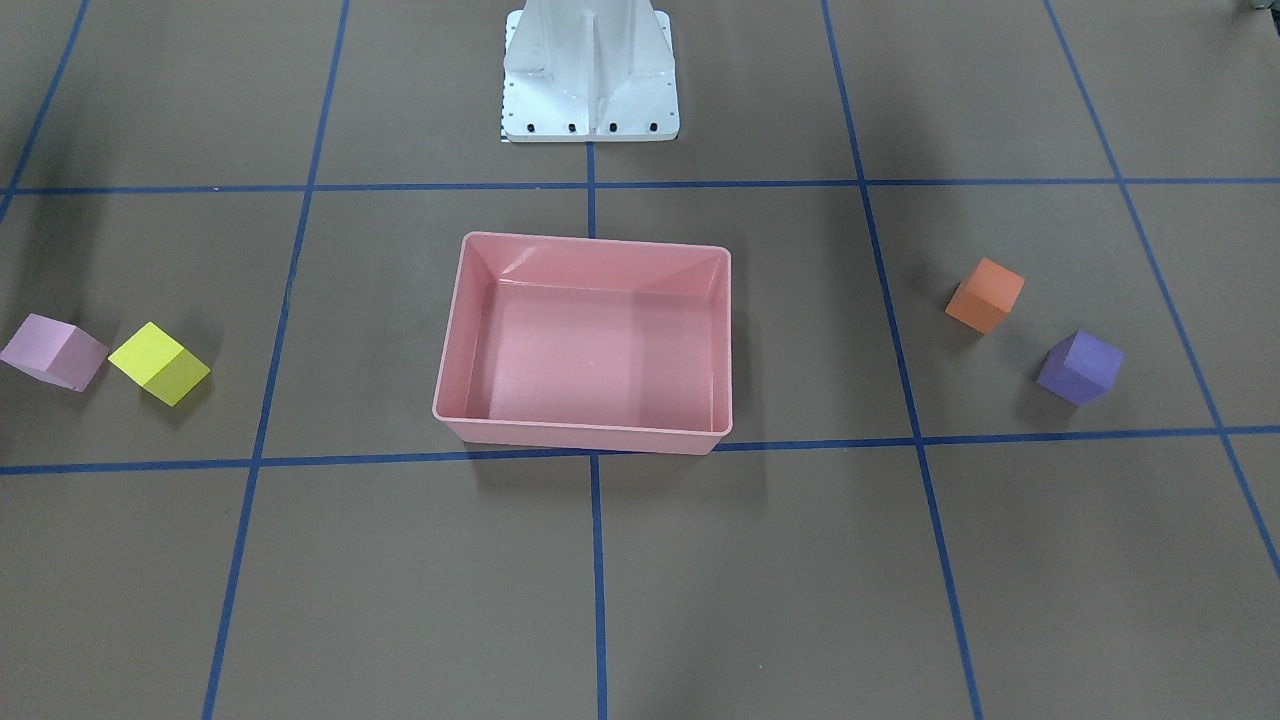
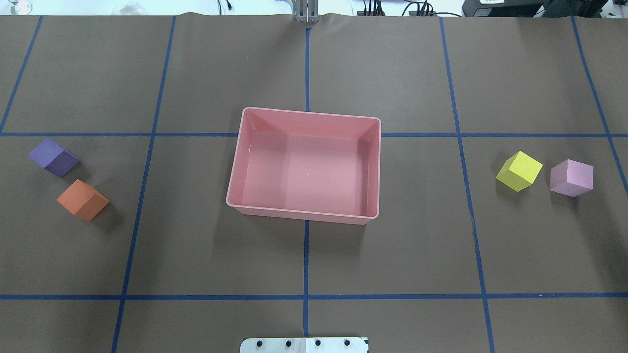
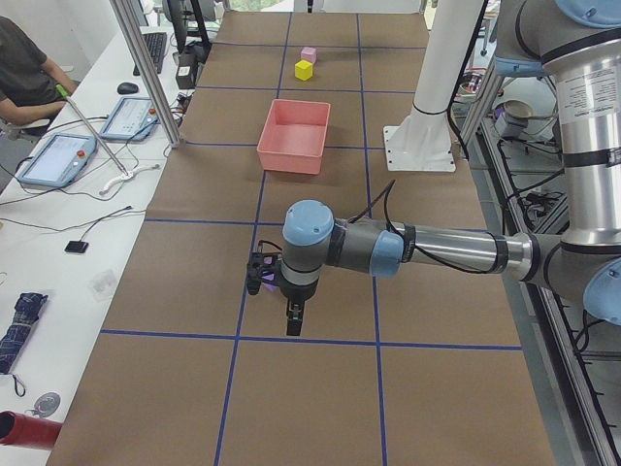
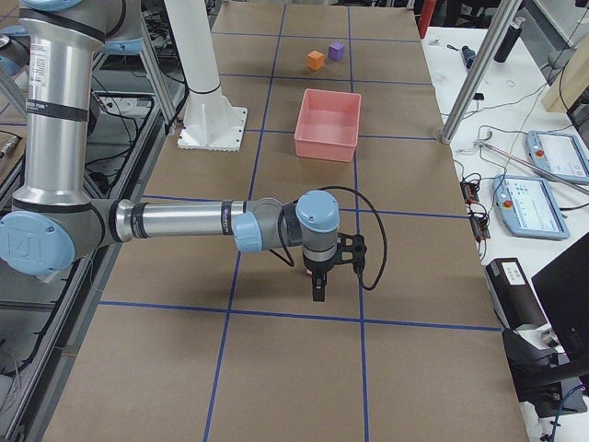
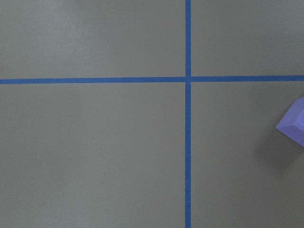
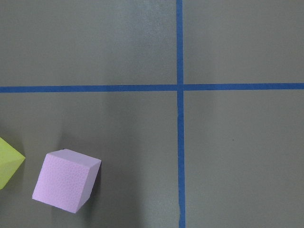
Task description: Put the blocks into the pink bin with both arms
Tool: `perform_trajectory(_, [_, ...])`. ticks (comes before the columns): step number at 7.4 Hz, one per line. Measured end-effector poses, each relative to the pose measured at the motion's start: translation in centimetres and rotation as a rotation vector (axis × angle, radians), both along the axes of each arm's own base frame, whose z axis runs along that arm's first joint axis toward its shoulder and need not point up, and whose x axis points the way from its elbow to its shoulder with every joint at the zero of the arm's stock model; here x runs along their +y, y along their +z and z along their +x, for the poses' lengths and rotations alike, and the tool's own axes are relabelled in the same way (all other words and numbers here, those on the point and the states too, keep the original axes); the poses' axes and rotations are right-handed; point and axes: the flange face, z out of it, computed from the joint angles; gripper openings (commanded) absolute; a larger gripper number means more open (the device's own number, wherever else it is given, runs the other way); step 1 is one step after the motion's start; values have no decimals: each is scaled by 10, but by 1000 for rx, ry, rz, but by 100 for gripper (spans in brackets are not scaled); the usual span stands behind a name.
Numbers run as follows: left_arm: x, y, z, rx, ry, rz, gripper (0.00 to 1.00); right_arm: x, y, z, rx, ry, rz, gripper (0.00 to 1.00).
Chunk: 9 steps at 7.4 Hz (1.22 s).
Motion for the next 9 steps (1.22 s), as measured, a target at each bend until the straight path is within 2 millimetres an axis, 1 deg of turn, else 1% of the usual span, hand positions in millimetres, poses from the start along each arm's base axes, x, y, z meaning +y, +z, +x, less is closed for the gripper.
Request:
perform_trajectory(4, [0, -2, 3, 1, 7, 6, 100, 1, 1, 0, -6, 0, -3, 100])
perform_trajectory(6, [2, 0, 6, 18, 11, -5, 100, 5, 4, 0, -11, -1, -12, 100])
perform_trajectory(9, [6, 0, 9, 53, 3, -24, 100, 7, 2, -5, -45, -11, -17, 100])
